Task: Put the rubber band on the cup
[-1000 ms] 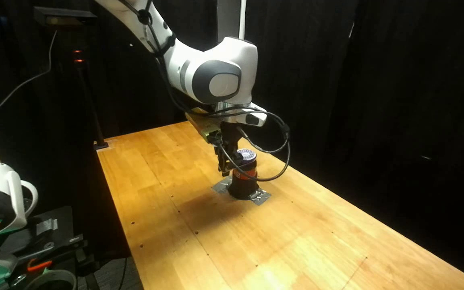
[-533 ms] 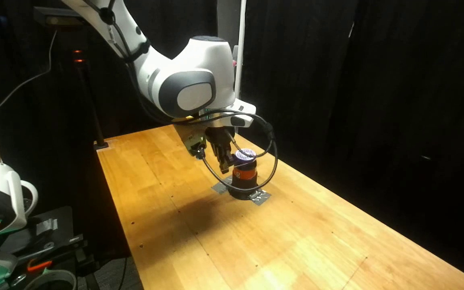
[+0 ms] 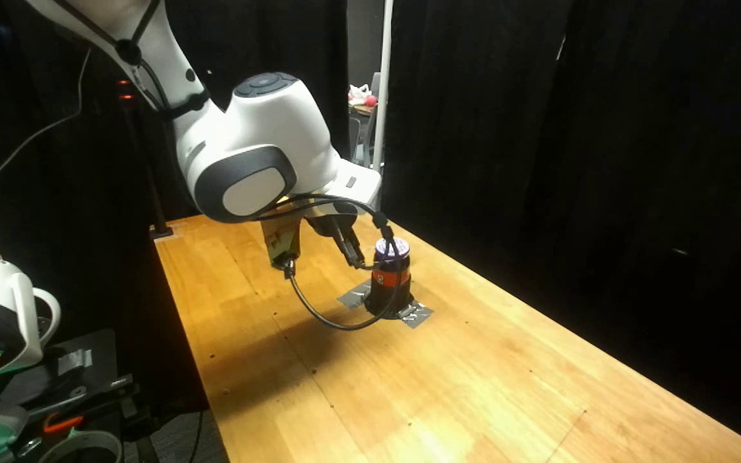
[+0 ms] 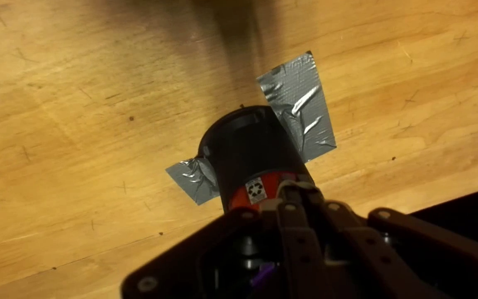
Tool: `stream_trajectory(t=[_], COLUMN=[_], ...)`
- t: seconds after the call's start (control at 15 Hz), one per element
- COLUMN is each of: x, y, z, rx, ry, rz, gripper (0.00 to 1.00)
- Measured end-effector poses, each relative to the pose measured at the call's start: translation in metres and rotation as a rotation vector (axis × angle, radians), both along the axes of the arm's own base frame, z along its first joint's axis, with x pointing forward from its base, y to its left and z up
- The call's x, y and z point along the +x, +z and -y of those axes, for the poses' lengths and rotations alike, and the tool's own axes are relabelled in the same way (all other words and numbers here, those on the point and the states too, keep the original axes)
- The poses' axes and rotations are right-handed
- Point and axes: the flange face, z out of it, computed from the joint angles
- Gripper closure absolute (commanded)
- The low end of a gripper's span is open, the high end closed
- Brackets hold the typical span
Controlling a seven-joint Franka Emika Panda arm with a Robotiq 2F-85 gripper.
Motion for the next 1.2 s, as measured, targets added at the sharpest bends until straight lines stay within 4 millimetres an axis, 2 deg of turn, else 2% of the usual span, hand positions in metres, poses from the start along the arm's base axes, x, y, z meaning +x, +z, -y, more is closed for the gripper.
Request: stream_trajectory(t=[0.27,0.87,0.93,1.0,1.07,1.2], x=[-0.014,-0.036,-0.038,-0.04,-0.041,-0.042], y=[0.005,0.011,0.012,0.012,0.012,0.008], z=[-0.004,0.008,0.007,0.007,0.006,0.001], rx=[0.023,0.034,0.036,0.04,0.045,0.063], ry=[-0.026,-0.086,-0.088,-0.089,-0.089,-0.08], rz=[0.13,0.307,0.319,0.328,0.327,0.298], gripper=[0.91,0.89,0.64,0.62,0.81,0.65])
